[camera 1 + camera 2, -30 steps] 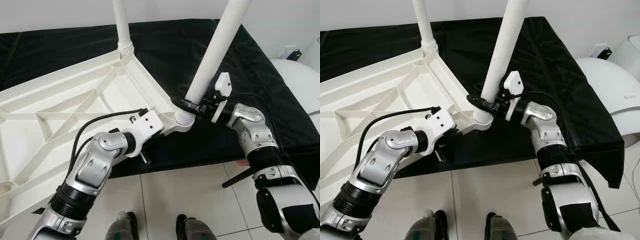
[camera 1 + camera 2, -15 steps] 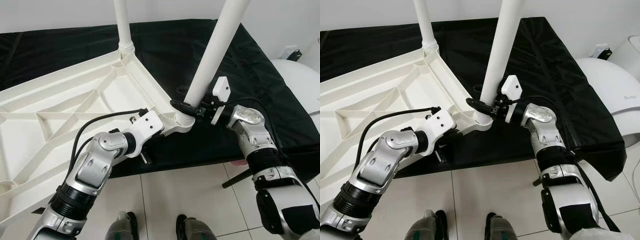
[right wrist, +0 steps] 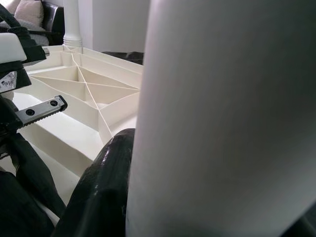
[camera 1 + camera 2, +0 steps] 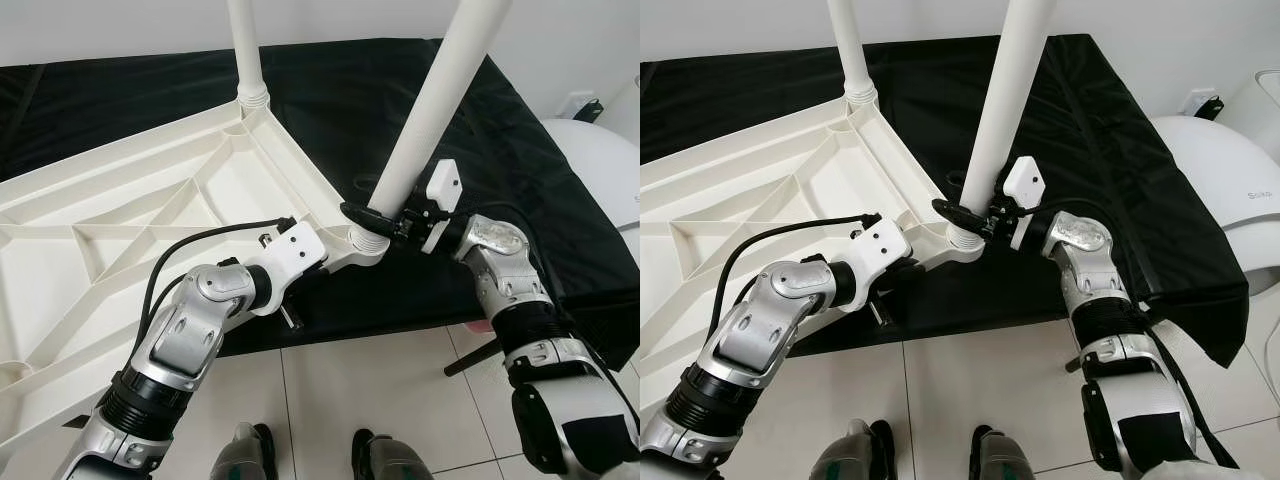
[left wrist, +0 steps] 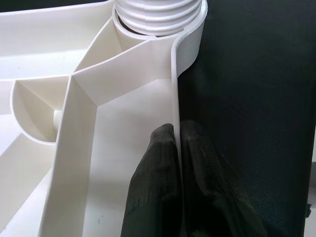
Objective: Building children table
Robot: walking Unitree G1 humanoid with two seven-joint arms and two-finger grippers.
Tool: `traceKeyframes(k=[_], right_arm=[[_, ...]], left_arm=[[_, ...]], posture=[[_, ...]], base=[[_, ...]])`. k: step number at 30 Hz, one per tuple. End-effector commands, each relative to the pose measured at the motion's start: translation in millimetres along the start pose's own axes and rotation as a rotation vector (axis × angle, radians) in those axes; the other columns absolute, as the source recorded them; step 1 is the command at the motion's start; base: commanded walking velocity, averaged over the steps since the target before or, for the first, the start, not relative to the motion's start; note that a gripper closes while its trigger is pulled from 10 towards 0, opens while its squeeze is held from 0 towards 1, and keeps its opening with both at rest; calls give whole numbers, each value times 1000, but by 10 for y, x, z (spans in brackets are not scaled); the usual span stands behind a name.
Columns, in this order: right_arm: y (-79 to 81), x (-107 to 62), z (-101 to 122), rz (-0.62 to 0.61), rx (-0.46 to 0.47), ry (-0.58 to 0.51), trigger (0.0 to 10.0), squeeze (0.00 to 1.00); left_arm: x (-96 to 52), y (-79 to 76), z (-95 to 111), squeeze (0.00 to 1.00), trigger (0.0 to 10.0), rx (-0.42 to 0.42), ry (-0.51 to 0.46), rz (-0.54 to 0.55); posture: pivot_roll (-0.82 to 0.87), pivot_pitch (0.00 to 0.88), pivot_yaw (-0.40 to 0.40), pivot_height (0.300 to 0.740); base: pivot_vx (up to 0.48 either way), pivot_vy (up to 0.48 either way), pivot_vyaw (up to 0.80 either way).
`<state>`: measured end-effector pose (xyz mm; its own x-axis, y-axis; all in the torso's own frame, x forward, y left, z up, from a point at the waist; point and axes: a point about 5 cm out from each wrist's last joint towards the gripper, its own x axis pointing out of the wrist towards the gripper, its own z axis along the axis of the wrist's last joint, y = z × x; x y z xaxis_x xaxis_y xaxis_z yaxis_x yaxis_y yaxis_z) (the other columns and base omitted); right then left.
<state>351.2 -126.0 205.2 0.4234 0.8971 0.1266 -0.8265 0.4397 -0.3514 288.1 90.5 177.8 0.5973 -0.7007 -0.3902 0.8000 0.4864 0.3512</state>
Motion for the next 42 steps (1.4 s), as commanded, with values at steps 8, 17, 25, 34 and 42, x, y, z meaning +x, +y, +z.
traceKeyframes(k=[8, 17, 25, 34, 42], right_arm=[[167, 10, -227, 83, 31, 107, 10000, 0], [153, 39, -234, 88, 12, 137, 10000, 0], [103, 99, -218, 58, 14, 148, 10000, 0], [107, 78, -230, 16, 32, 127, 10000, 0], [134, 9, -269, -40, 51, 111, 10000, 0]], left_arm=[[-38, 16, -3, 0, 10000, 9, 15, 40], [-41, -1, 3, 0, 10000, 6, 12, 39], [-49, -11, 17, 0, 10000, 4, 8, 43], [-52, -17, 24, 0, 10000, 2, 5, 46], [-49, -16, 28, 0, 10000, 1, 6, 44]], posture=[[-71, 221, -8, 740], [-68, 217, -13, 740], [-65, 211, -17, 740], [-66, 208, -18, 740], [-72, 209, -14, 740]], base=[[0, 0, 0], [0, 0, 0], [0, 0, 0], [0, 0, 0], [0, 0, 0]])
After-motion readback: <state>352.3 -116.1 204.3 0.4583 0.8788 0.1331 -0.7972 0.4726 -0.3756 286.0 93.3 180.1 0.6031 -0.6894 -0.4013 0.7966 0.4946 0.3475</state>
